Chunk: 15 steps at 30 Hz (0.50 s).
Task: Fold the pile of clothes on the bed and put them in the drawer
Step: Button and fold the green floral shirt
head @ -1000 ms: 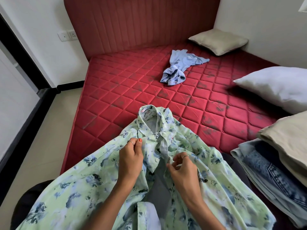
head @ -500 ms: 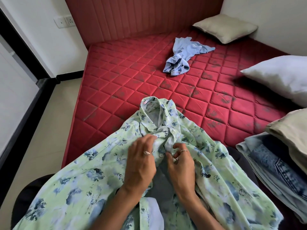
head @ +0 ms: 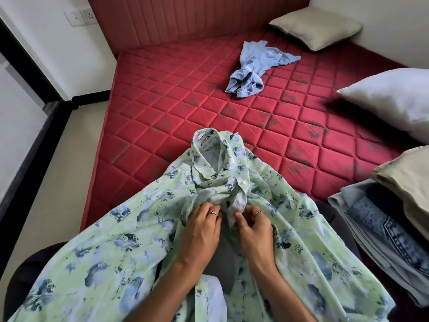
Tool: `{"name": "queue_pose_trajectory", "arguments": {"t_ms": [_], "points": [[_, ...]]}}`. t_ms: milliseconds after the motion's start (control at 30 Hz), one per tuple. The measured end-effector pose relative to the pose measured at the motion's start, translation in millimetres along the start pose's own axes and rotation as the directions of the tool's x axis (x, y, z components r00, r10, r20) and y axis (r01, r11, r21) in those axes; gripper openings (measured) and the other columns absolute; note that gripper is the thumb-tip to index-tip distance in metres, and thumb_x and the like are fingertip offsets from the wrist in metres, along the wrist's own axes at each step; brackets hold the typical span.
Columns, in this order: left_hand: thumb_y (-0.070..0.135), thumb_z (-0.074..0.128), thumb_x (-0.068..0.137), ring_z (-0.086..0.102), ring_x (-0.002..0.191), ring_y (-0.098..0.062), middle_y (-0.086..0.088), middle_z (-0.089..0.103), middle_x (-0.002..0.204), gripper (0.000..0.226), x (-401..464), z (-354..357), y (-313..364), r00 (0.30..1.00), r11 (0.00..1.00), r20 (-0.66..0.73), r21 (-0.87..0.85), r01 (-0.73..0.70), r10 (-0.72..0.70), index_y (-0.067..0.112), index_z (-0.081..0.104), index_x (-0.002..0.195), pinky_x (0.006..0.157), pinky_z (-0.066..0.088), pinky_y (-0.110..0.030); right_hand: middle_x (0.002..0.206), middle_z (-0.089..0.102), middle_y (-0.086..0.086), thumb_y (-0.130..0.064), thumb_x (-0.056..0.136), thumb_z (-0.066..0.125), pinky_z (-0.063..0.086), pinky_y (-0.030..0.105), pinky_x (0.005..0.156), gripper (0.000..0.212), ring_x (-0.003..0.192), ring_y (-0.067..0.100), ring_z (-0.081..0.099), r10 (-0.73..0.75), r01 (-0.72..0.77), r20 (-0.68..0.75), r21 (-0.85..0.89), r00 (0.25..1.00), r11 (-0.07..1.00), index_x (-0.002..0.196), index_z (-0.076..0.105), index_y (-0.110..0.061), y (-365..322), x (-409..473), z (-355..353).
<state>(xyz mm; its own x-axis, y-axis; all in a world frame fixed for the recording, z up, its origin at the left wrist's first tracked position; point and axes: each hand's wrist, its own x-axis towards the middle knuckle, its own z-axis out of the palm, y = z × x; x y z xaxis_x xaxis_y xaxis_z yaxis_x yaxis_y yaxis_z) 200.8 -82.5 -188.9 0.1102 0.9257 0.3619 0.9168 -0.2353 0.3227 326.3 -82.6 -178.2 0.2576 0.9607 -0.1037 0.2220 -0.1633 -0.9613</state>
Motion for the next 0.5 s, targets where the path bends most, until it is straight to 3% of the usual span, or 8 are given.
{"name": "queue_pose_trajectory", "arguments": {"t_ms": [100, 200, 400, 500], "points": [[0.01, 0.078, 0.076, 0.064, 0.089, -0.018, -0.001, 0.063, 0.096, 0.028, 0.8, -0.1, -2.0, 1.0, 1.0, 0.007, -0.002, 0.003, -0.003, 0.008, 0.07, 0.102, 0.08, 0.052, -0.025, 0.069, 0.065, 0.001, -0.017, 0.089, 0.067, 0.053, 0.043, 0.067, 0.01, 0.066, 0.021, 0.063, 0.014, -0.013, -0.01, 0.033, 1.0, 0.999, 0.081, 0.061, -0.018, 0.4, -0.8, -0.9], [0.005, 0.079, 0.073, 0.065, 0.085, -0.019, -0.001, 0.063, 0.094, 0.027, 2.5, 0.1, -3.5, 0.999, 1.0, 0.031, -0.014, 0.019, -0.019, 0.007, 0.07, 0.099, 0.074, 0.055, -0.028, 0.069, 0.066, 0.003, -0.017, 0.089, 0.068, 0.055, 0.046, 0.067, 0.012, 0.066, 0.025, 0.064, -0.014, 0.016, -0.052, 0.039, 0.999, 0.999, 0.081, 0.059, -0.016, -2.8, -3.8, -1.7], [0.006, 0.067, 0.086, 0.062, 0.081, -0.015, 0.002, 0.06, 0.095, 0.009, 1.7, -8.3, 0.2, 0.997, 0.983, 0.042, -0.17, 0.069, -0.062, 0.009, 0.065, 0.095, 0.071, 0.051, -0.024, 0.066, 0.065, -0.001, -0.019, 0.086, 0.07, 0.055, 0.039, 0.06, 0.016, 0.06, 0.014, 0.065, -0.071, 0.067, -0.113, -0.042, 0.991, 0.997, 0.074, 0.061, -0.016, -14.2, -8.6, -6.8], [0.004, 0.064, 0.087, 0.056, 0.077, -0.011, 0.005, 0.056, 0.09, 0.008, 9.4, -27.6, 6.6, 0.993, 0.952, 0.047, -0.28, 0.12, -0.112, 0.011, 0.061, 0.088, 0.071, 0.045, -0.021, 0.058, 0.062, -0.001, -0.016, 0.083, 0.074, 0.045, 0.02, 0.053, 0.021, 0.052, 0.008, 0.055, -0.096, 0.079, -0.122, -0.133, 0.988, 0.988, 0.065, 0.063, -0.014, -32.2, -4.4, -19.0]]}}
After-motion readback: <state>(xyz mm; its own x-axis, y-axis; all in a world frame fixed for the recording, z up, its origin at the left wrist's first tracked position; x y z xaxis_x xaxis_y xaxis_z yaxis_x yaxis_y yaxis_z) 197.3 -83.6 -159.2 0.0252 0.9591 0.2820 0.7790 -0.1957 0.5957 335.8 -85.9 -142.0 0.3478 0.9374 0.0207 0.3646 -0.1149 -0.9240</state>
